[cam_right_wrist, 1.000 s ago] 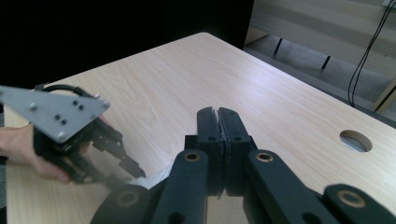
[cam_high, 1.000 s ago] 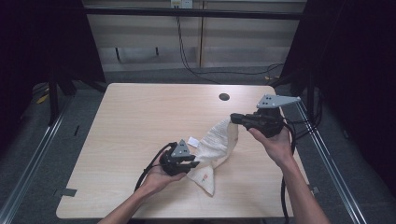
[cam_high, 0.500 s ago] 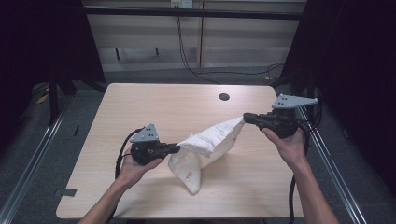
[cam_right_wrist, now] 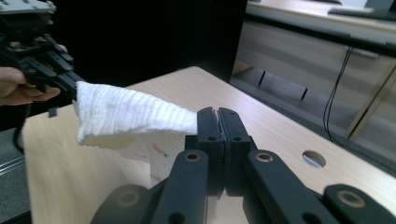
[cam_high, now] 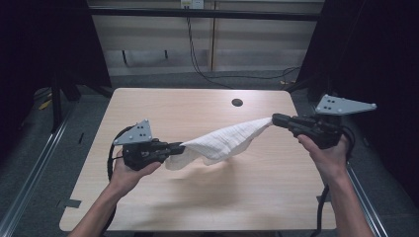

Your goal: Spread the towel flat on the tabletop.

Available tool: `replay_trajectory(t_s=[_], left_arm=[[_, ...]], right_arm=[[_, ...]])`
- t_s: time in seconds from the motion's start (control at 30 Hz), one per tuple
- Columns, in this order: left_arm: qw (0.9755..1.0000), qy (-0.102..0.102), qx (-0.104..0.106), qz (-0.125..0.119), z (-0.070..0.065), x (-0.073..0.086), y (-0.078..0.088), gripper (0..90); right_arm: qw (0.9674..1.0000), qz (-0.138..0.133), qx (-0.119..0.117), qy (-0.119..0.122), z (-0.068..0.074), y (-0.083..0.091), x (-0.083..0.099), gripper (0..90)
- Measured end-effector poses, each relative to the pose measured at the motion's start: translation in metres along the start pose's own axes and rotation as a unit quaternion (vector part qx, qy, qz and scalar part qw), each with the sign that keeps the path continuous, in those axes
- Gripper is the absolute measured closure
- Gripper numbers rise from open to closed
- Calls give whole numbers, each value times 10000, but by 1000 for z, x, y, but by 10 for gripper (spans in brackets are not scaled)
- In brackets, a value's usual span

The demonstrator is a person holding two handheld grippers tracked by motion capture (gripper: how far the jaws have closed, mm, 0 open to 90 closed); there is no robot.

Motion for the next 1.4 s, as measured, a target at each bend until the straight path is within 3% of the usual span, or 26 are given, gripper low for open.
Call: replay_trajectory(t_s=[0.07,0.17,0.3,0.37,0.43,0.5,0.63,0.8,0.9,1.1,1.13,1.2,1.27,1.3,1.4], left_arm=[[10000,6,84,-44,-4,-2,3,878],[9990,92,430,-120,-16,-3,7,877],[9986,337,408,21,-9,10,-7,870],[9976,541,383,206,3,24,-21,873],[9945,853,429,421,16,43,-35,876],[9917,1021,392,682,29,65,-48,877],[9851,1392,196,992,52,96,-64,877],[9801,1638,-3,1119,77,112,-75,875],[9757,1832,-85,1201,91,121,-82,869],[9687,2062,-253,1356,110,138,-90,823],[9675,2145,-291,1308,113,139,-89,806],[9641,2314,-381,1247,119,141,-86,728],[9599,2495,-477,1187,124,143,-81,695],[9597,2507,-517,1163,125,143,-78,669],[9624,2381,-561,1178,123,143,-70,650]], right_arm=[[9999,-68,25,101,8,12,-5,888],[9997,-162,26,194,17,25,-11,888],[9994,-249,78,241,21,24,-11,888],[9998,-183,-18,94,14,8,-4,888],[10000,75,11,-50,2,-15,9,888],[9993,317,-42,-201,-8,-39,23,888],[9968,630,-181,-460,-22,-80,48,888],[9927,901,-306,-742,-39,-125,70,888],[9898,1079,-324,-874,-49,-150,80,887],[9853,1323,-245,-1055,-64,-188,96,882],[9850,1331,-233,-1077,-65,-191,97,866],[9856,1301,-46,-1080,-69,-200,98,766],[9850,1286,-13,-1147,-71,-205,100,651],[9847,1281,71,-1179,-72,-206,101,625],[9854,1262,63,-1141,-70,-204,103,593]])
Point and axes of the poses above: each handheld gripper's, and its own axes: y roughly backward along the jaws, x roughly out of its underside, z roughly to its left, the point moved 7 cm from there along -y, roughly forward along the jaws, and after that the axes turned 8 degrees about z, right-handed, at the moved point
